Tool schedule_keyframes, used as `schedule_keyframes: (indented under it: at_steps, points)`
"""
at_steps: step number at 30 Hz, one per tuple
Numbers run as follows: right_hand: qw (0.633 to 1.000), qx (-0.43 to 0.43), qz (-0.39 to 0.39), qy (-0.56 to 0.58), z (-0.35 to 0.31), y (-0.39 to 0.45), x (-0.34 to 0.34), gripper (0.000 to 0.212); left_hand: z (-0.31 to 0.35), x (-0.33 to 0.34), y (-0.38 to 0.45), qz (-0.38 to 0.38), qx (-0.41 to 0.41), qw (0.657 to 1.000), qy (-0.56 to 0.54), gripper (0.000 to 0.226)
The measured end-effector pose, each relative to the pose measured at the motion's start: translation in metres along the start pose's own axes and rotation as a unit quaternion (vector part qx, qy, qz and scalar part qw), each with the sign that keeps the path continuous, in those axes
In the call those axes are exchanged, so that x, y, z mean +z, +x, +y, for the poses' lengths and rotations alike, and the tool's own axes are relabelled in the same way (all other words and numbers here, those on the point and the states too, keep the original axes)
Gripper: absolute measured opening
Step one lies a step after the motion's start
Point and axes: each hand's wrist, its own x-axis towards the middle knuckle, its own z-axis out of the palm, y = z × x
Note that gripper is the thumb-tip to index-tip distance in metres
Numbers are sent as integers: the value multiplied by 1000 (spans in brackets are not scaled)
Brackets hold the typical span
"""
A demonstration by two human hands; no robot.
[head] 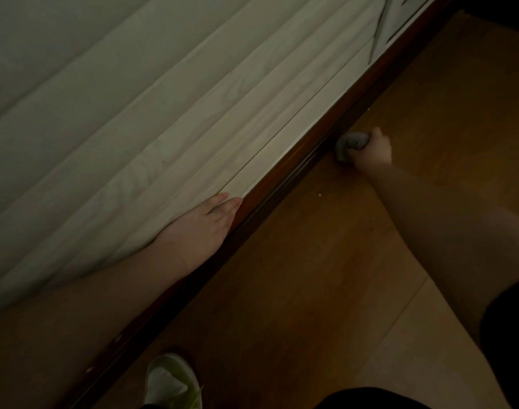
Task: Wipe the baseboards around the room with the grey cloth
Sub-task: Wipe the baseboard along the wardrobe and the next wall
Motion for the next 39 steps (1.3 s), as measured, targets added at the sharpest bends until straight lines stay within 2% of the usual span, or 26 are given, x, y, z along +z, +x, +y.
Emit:
schedule_keyframes:
  at_steps: [6,9,13,16,20,24,32,36,39]
  points:
    - [997,-79,-12,25,23,-46,-23,41,-2,3,-4,-25,-2,1000,-19,101]
    - [993,-107,-18,38,52,-84,-27,35,-1,4,-2,-33,-2,999,-28,103]
    - [994,-101,-8,41,95,-136,-29,39,1,4,1,-40,4,999,-28,93]
    - [994,-97,7,47,128,-174,-31,44,-5,2,9,-13,24,999,-27,94]
    - [995,-85,13,57,158,-209,-39,47,-26,-10,23,54,33,994,-93,73]
    - [995,-77,24,66,179,-228,-54,49,-41,-42,48,66,30,988,-137,68]
    - [990,-125,21,61,224,-243,-71,57,-58,-103,103,3,-38,972,-231,75]
    - [989,-139,26,49,227,-230,-65,60,-76,-119,118,-18,-34,979,-201,71]
    - [989,-144,19,41,222,-228,-64,57,-91,-134,119,-39,-22,980,-196,76]
